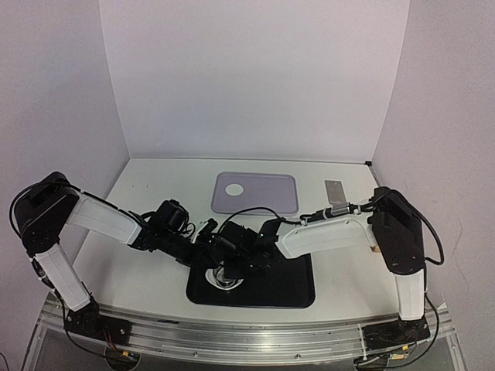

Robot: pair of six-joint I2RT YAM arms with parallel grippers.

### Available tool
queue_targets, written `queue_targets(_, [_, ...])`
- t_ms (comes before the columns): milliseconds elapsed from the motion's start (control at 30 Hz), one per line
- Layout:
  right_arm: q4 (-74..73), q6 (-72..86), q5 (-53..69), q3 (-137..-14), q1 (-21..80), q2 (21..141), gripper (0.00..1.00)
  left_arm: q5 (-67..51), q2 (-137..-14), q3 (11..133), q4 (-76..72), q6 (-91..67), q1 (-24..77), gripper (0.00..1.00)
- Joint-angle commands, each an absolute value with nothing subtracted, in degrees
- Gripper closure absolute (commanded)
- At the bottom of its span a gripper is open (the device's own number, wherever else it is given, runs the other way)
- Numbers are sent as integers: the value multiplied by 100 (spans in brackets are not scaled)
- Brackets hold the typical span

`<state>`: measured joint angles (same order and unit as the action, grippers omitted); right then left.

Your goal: Roll out the dumpling wrappers from the dough

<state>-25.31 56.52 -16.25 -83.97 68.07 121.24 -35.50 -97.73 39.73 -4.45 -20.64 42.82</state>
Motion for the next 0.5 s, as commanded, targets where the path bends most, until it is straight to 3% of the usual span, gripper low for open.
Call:
queue_targets(0, [-2736,5096,-815,-8319,6705,12997,100,-4068,-10629,3606,1011,-1782,4720,100])
queue_targets(300, [-2724,6756,-829,-7839,6688,12869,100,-3771,-10711,3850,766,-1802,4755,100])
queue_targets(467, [-3022,6644,-1352,-8027,6688,12848,100,-3684,-10757,3948,686,-1820,4869,100])
